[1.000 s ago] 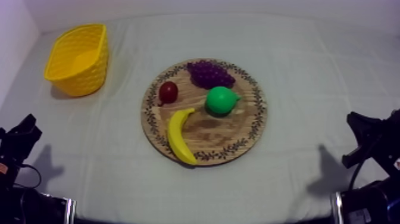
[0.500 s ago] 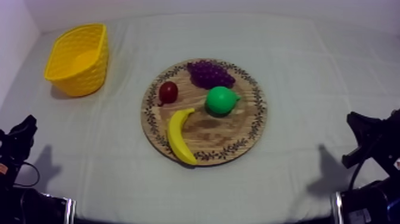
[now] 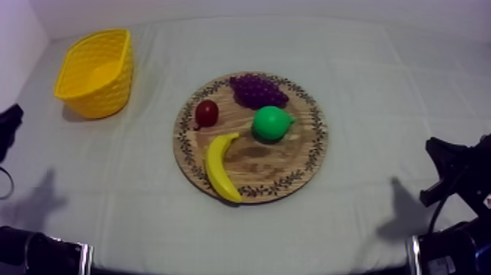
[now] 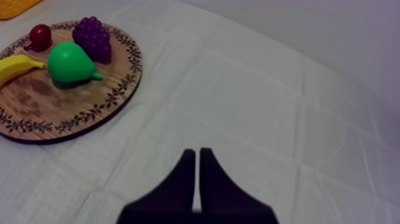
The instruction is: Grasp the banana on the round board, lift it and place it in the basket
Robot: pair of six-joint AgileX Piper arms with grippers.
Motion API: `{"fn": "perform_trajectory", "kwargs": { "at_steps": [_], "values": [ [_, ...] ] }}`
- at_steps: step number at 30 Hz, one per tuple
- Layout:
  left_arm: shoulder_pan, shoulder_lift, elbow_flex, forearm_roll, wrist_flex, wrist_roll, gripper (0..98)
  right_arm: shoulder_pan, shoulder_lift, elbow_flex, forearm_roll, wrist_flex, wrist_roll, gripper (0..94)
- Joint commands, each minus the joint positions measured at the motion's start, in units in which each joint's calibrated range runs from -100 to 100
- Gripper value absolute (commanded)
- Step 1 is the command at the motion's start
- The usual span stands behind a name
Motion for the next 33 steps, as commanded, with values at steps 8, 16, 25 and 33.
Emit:
{"fn": "perform_trajectory", "kwargs": {
  "at_steps": [8, 16, 25, 33],
  "values": [
    [7.39, 20.86, -39.05, 2.35, 13.25, 3.14, 0.1, 0.01, -0.04, -0.03, -0.02, 0.0, 0.01, 0.5],
    [16.16, 33.72, -54.94, 3.54, 19.9, 7.3, 1.3, 0.01, -0.04, -0.03, -0.02, 0.0, 0.02, 0.5],
    [23.99, 45.07, -58.55, 5.86, 22.12, 11.87, 2.2, 0.01, -0.04, -0.03, -0.02, 0.0, 0.02, 0.5],
    [26.71, 51.61, -55.07, 7.84, 20.99, 12.55, 4.1, 0.01, -0.04, -0.03, -0.02, 0.0, 0.02, 0.5]
  ]
}}
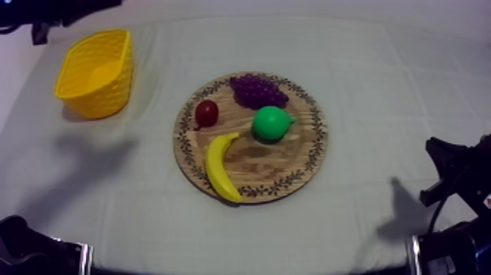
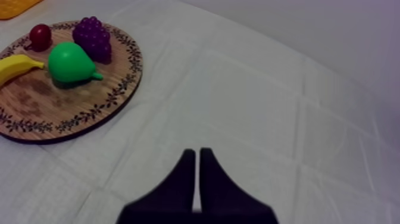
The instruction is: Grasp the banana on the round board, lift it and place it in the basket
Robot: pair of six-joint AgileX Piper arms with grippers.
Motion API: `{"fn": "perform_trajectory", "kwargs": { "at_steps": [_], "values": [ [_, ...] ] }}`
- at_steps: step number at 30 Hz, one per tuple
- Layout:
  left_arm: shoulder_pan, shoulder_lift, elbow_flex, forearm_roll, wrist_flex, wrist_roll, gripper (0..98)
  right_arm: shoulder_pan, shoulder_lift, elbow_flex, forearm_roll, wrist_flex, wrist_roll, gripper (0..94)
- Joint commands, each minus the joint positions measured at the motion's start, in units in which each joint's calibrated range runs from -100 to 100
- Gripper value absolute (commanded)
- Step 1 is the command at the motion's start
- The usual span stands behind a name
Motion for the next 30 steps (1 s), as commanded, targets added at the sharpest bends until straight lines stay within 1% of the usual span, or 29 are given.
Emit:
{"fn": "perform_trajectory", "kwargs": {
  "at_steps": [1, 5, 10, 16, 19, 23, 27, 28, 30],
  "values": [
    [0.91, 1.44, 0.01, -0.58, 1.36, 1.05, 4.2, 0.01, -0.04, -0.03, -0.02, 0.0, 0.0, 0.5],
    [2.85, 3.43, 0.79, -1.23, 3.13, 2.56, 4.4, 0.01, -0.04, -0.03, -0.02, 0.0, 0.0, 0.5],
    [4.49, 5.74, 3.67, -1.38, 4.47, 1.53, 5.3, 0.01, -0.04, -0.03, -0.02, 0.0, 0.0, 0.5],
    [6.09, 7.33, 11.08, -0.62, 1.58, 0.47, 6.1, 0.01, -0.04, -0.03, -0.02, 0.0, 0.0, 0.5],
    [6.88, 7.97, 14.59, -0.11, 0.48, 1.16, 6.4, 0.01, -0.04, -0.03, -0.02, 0.0, 0.0, 0.5],
    [7.99, 8.87, 17.86, -0.03, -0.11, 2.84, 6.9, 0.01, -0.04, -0.03, -0.02, 0.0, 0.0, 0.5],
    [8.43, 9.68, 19.79, 0.02, -0.41, 4.1, 10.5, 0.01, -0.04, -0.03, -0.02, 0.0, 0.0, 0.5],
    [8.52, 9.8, 20.05, 0.08, -0.66, 4.16, 12.9, 0.01, -0.04, -0.03, -0.02, 0.0, 0.0, 0.5],
    [8.79, 9.95, 20.35, 0.15, -1.24, 4.1, 22.9, 0.01, -0.04, -0.03, -0.02, 0.0, 0.0, 0.5]
  ]
}}
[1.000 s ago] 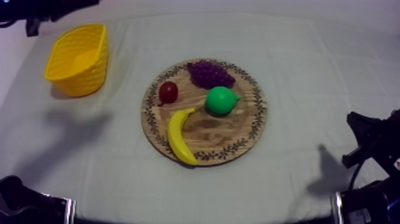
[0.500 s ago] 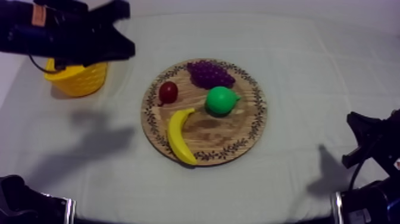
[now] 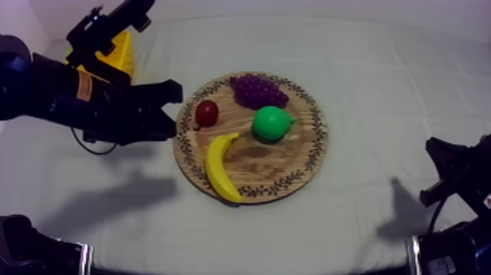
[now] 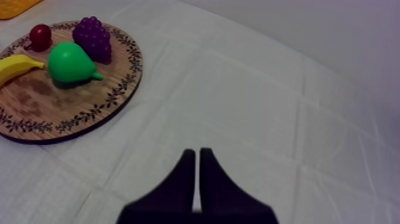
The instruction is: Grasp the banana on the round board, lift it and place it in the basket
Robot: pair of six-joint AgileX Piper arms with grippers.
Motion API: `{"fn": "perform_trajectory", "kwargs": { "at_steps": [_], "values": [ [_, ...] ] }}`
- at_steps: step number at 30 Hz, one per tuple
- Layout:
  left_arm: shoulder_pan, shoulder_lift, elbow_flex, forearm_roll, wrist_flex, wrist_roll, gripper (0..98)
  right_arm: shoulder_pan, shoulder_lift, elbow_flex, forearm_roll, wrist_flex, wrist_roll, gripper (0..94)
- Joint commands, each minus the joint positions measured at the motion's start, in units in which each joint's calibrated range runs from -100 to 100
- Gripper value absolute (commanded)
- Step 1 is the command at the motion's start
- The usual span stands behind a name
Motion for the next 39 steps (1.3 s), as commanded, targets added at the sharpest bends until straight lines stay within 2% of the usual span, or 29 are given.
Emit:
{"fn": "perform_trajectory", "kwargs": {
  "at_steps": [1, 4, 10, 17, 23, 39],
  "values": [
    [0.24, 0.05, 0.17, 0.05, -0.53, -0.2, 28.9, 0.01, -0.04, -0.03, -0.02, 0.0, 0.0, 0.5],
    [0.56, 0.11, 0.44, 0.2, -1.31, -0.53, 39.4, 0.01, -0.04, -0.03, -0.02, 0.0, 0.0, 0.5],
    [0.87, 0.61, 1.05, 0.43, -3.09, -0.5, 45.0, 0.01, -0.04, -0.03, -0.02, 0.0, 0.0, 0.5],
    [1.07, 2.51, 1.5, 0.73, -2.98, 0.97, 46.1, 0.01, -0.04, -0.03, -0.02, 0.0, 0.0, 0.5],
    [1.28, 7.08, 1.67, 1.9, -3.65, 1.13, 45.5, 0.01, -0.04, -0.03, -0.02, 0.0, 0.0, 0.5],
    [0.31, 26.79, -4.67, 5.12, -3.53, -1.58, 45.5, 0.01, -0.04, -0.03, -0.02, 0.0, 0.0, 0.5]
  ]
}}
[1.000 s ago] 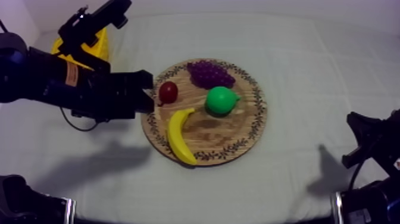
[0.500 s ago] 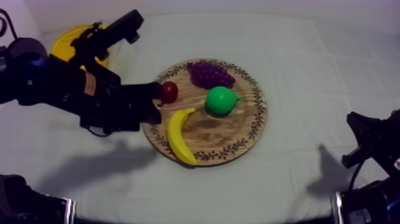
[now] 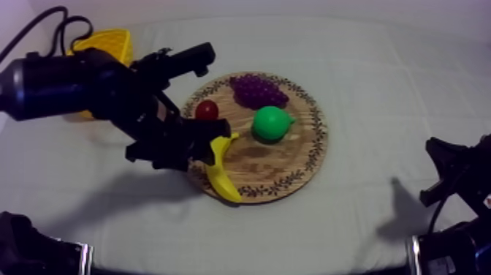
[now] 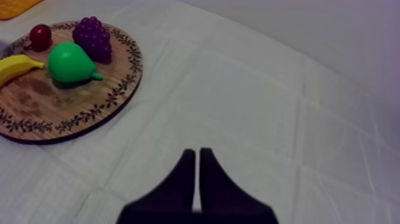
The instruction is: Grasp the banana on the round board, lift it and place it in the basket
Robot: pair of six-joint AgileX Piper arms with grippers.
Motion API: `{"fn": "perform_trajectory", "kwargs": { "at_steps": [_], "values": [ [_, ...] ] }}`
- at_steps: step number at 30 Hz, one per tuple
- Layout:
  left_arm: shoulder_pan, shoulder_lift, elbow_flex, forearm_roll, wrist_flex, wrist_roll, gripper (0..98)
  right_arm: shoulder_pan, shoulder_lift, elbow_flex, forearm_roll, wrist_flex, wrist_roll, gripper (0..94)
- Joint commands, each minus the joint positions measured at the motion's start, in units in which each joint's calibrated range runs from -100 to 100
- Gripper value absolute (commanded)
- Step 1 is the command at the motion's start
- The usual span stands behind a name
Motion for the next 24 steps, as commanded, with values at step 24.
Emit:
{"fn": "perform_trajectory", "kwargs": {
  "at_steps": [24],
  "values": [
    [-2.51, 20.62, -14.08, 1.51, 9.46, -2.71, 44.3, 0.01, -0.04, -0.03, -0.02, -0.02, 0.0, 0.5]
  ]
}}
